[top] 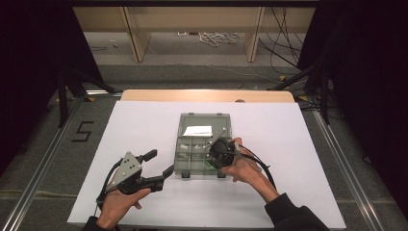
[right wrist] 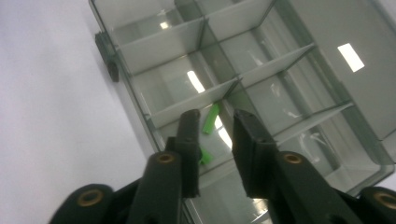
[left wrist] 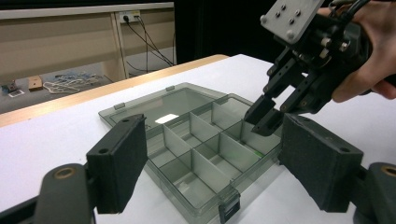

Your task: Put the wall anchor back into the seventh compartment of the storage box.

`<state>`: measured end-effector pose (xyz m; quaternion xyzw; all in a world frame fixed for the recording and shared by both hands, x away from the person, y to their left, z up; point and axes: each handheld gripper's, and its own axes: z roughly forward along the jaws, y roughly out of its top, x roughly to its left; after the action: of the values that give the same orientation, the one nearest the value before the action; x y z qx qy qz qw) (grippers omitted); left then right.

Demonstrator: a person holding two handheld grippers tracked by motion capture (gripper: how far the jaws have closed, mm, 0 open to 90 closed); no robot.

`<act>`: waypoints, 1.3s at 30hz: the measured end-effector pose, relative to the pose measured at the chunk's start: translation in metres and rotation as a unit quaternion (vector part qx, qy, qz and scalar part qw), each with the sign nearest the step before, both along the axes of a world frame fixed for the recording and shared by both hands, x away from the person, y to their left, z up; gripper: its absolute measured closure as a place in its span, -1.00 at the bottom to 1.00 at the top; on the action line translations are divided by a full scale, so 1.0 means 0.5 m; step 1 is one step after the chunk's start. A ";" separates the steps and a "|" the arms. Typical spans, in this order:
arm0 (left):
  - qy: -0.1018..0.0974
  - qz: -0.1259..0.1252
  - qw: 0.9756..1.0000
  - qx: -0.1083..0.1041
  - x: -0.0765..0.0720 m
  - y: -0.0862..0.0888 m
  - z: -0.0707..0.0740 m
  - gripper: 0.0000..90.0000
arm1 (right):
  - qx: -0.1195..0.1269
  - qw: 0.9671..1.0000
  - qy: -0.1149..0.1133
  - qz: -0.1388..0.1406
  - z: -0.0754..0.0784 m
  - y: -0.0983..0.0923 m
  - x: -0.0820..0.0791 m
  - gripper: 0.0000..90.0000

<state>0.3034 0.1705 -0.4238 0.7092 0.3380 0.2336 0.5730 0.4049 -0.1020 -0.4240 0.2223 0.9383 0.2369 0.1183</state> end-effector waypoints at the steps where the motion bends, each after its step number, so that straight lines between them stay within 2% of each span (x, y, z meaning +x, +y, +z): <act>1: 0.000 0.000 1.000 0.000 0.000 0.000 0.000 -0.49 | 0.005 1.000 0.001 -0.003 0.005 -0.002 -0.001 0.54; 6: 0.000 0.001 1.000 0.001 0.001 0.002 0.000 -0.49 | 0.031 0.999 -0.012 -0.014 0.020 -0.018 0.001 0.22; 9: 0.000 0.000 1.000 -0.002 0.001 0.001 0.000 -0.49 | 0.048 0.998 -0.022 -0.033 0.025 -0.028 0.007 0.04; 11: -0.001 0.000 1.000 -0.001 0.001 0.002 0.000 -0.49 | 0.063 0.997 -0.023 -0.049 0.032 -0.036 0.010 0.00; 16: -0.002 0.000 1.000 -0.006 0.004 0.003 -0.002 -0.49 | 0.109 0.990 -0.042 -0.083 0.041 -0.063 0.022 -0.13; 17: -0.002 0.000 1.000 -0.006 0.004 0.003 -0.002 -0.49 | 0.116 0.988 -0.042 -0.088 0.042 -0.070 0.025 -0.15; 18: -0.002 0.002 1.000 -0.003 0.005 0.004 -0.002 -0.49 | 0.120 0.987 -0.027 -0.101 0.044 -0.077 0.025 -0.18; 20: 0.001 0.005 1.000 -0.001 0.006 0.003 -0.001 -0.49 | 0.133 0.984 -0.037 -0.110 0.039 -0.087 0.033 -0.22; 22: 0.002 0.002 1.000 0.001 0.008 0.002 -0.002 -0.49 | 0.146 0.981 -0.036 -0.126 0.033 -0.099 0.039 -0.24; 23: 0.004 0.003 1.000 -0.001 0.009 0.000 -0.003 -0.49 | 0.146 0.980 -0.029 -0.129 0.033 -0.104 0.041 -0.25; 25: 0.006 0.003 1.000 0.001 0.010 -0.001 -0.005 -0.49 | 0.163 0.976 -0.033 -0.143 0.025 -0.114 0.050 -0.25; 26: 0.007 0.003 1.000 0.001 0.011 -0.001 -0.006 -0.49 | 0.163 0.975 -0.037 -0.144 0.023 -0.124 0.056 -0.25; 27: 0.008 0.004 1.000 0.002 0.012 0.000 -0.007 -0.49 | 0.165 0.975 -0.025 -0.150 0.025 -0.128 0.058 -0.25; 28: 0.009 0.004 1.000 0.002 0.012 0.001 -0.007 -0.49 | 0.173 0.972 -0.045 -0.152 0.018 -0.134 0.065 -0.27; 29: 0.009 0.005 1.000 0.001 0.012 0.001 -0.007 -0.49 | 0.175 0.972 -0.037 -0.151 0.021 -0.142 0.068 -0.28; 30: 0.009 0.005 1.000 0.001 0.013 0.001 -0.007 -0.49 | 0.176 0.971 -0.041 -0.157 0.019 -0.145 0.070 -0.28; 31: 0.010 0.005 1.000 0.001 0.012 0.000 -0.007 -0.49 | 0.185 0.969 -0.035 -0.162 0.019 -0.149 0.071 -0.28; 33: 0.009 0.004 1.000 0.002 0.012 -0.001 -0.007 -0.49 | 0.186 0.968 -0.044 -0.160 0.018 -0.154 0.074 -0.28; 35: 0.007 0.000 1.000 0.006 0.012 -0.003 -0.008 -0.49 | 0.195 0.965 -0.040 -0.173 0.015 -0.163 0.075 -0.30; 37: 0.007 0.000 1.000 0.006 0.012 -0.003 -0.009 -0.49 | 0.201 0.965 -0.045 -0.164 0.011 -0.170 0.080 -0.30; 38: 0.007 0.000 1.000 0.006 0.012 -0.003 -0.009 -0.49 | 0.201 0.962 -0.036 -0.179 0.012 -0.173 0.078 -0.31; 39: 0.007 0.000 1.000 0.006 0.013 -0.002 -0.009 -0.49 | 0.206 0.961 -0.036 -0.181 0.012 -0.175 0.080 -0.31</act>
<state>0.3097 0.1695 -0.4283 0.7139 0.3408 0.2309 0.5664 0.4450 -0.1894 -0.4181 0.3994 0.8083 0.4075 0.1450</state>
